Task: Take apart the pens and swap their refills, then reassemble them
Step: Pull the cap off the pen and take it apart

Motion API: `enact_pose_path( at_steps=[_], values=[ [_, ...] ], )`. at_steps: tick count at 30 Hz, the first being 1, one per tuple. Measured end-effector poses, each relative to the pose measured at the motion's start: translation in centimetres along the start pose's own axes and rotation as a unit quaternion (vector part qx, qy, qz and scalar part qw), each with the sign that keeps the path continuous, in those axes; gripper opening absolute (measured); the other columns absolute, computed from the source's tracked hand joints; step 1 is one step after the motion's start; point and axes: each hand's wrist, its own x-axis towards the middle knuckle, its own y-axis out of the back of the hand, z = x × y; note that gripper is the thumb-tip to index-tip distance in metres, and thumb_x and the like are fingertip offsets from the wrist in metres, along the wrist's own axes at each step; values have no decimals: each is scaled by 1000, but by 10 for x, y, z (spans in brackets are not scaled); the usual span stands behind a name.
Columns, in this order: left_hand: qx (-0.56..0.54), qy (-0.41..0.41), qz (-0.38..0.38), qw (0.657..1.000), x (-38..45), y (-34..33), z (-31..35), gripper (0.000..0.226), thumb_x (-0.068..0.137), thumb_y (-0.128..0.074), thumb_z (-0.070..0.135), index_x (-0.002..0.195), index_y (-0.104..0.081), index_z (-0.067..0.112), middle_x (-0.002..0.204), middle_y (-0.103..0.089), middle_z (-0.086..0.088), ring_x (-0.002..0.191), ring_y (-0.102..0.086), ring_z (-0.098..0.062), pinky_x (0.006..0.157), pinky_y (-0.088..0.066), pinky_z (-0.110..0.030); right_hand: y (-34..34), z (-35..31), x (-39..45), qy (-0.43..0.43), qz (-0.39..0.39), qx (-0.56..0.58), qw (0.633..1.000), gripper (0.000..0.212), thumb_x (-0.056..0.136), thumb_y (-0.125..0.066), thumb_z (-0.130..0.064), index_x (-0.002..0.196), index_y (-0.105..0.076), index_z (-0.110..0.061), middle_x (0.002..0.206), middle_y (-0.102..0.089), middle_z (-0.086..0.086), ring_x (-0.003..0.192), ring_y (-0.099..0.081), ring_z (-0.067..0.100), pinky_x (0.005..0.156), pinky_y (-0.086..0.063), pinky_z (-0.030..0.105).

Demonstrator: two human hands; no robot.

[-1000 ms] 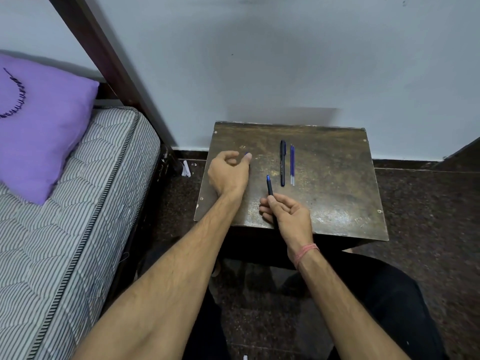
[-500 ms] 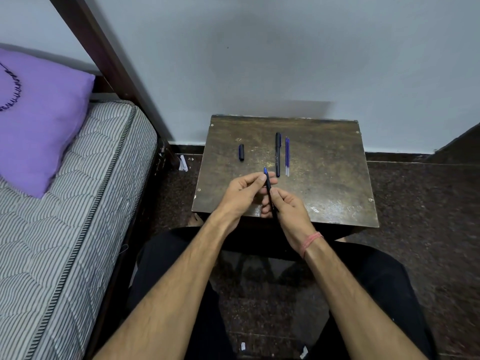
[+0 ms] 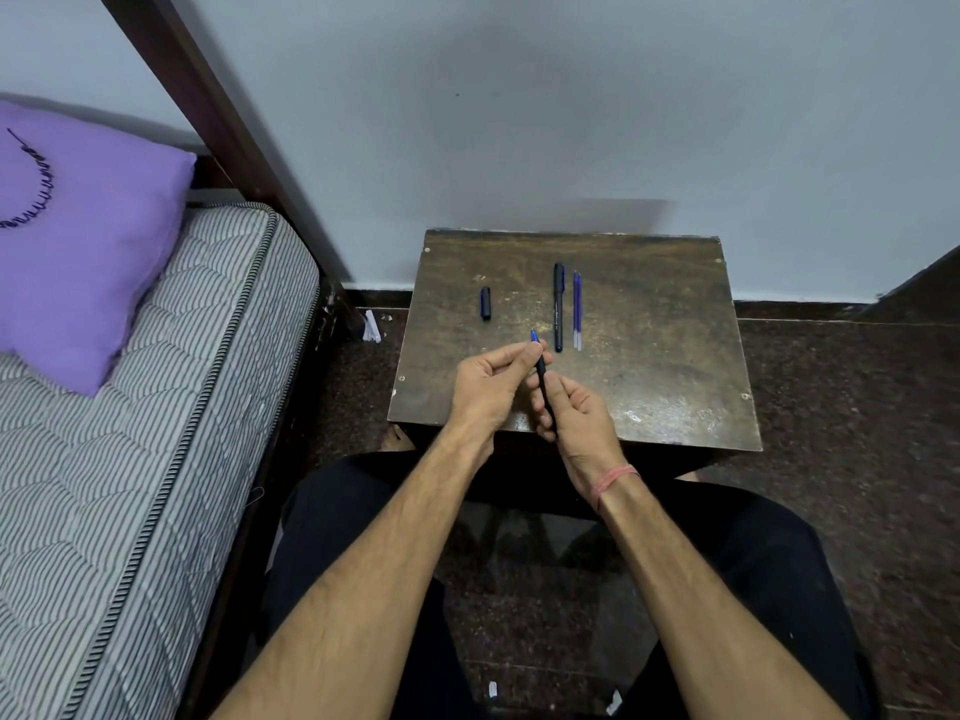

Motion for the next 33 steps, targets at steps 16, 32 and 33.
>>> enact_pose_path(
  at_steps=[16,32,33],
  values=[
    [33,24,-43,998,9,5,1,16,108,-72,19,115,-86,14,106,-86,-4,90,-78,-8,82,-64,-20,4,2,2,11,-21,-114,993,46,119,-49,-29,83,-77,-34,64,-48,-13,60,-40,9,54,-38,21],
    [10,14,87,996,9,-8,-7,17,101,-83,21,105,-88,5,91,-86,-2,78,-78,-2,72,-60,-15,-39,8,-9,117,189,-347,911,34,117,-46,-30,116,-77,-16,92,-79,8,87,-73,29,79,-57,48],
    [14,12,74,997,10,-6,-6,20,102,-81,22,110,-87,4,93,-86,-1,76,-76,-2,71,-59,-15,-35,7,-8,113,168,-338,919,35,118,-45,-31,114,-76,-15,93,-79,7,89,-74,29,82,-58,49]
  ],
)
